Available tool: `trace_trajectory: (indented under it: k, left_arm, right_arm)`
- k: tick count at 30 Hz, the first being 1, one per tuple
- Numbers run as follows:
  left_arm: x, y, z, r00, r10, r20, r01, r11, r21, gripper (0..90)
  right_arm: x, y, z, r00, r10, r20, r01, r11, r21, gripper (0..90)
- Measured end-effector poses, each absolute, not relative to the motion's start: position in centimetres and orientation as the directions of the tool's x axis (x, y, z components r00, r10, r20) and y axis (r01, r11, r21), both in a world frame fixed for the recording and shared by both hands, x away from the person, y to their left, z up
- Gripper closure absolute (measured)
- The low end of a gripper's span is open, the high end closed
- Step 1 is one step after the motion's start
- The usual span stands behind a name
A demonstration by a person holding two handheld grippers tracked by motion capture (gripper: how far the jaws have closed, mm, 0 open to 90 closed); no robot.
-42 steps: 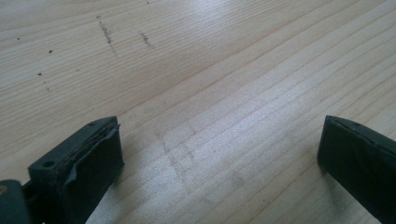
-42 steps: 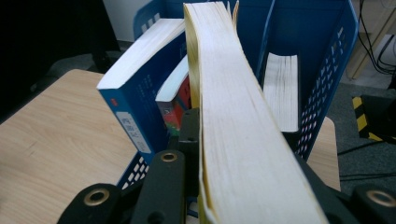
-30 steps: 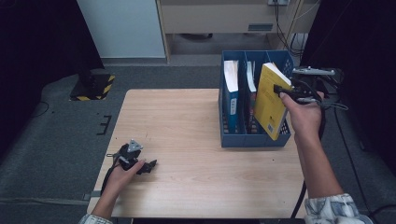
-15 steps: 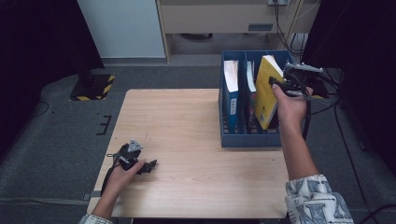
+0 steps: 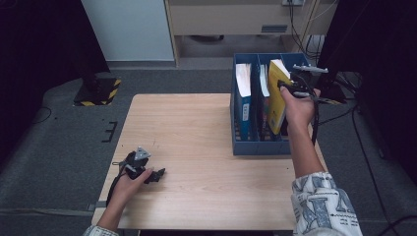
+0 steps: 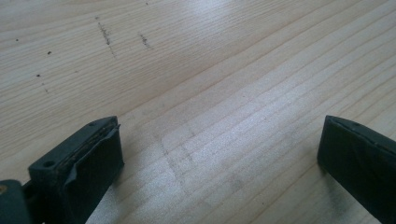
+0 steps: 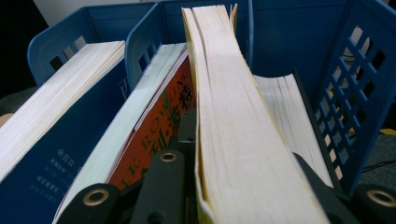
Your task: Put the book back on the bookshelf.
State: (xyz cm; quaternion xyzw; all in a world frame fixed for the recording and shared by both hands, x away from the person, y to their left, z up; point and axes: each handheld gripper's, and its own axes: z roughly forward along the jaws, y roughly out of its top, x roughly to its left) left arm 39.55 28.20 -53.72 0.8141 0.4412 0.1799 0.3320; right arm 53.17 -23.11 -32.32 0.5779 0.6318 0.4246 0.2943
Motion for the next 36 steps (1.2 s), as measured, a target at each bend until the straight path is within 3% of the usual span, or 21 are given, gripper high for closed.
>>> trace_trajectory:
  k: [36]
  left_arm:
    - [39.6,28.2,-53.7,0.548,0.836,0.001,0.598,-0.393,0.699,0.0]
  right_arm:
    - [54.3,-22.0,-35.4,-0.135,0.985,0.111,0.523,-0.025,0.852,74.0]
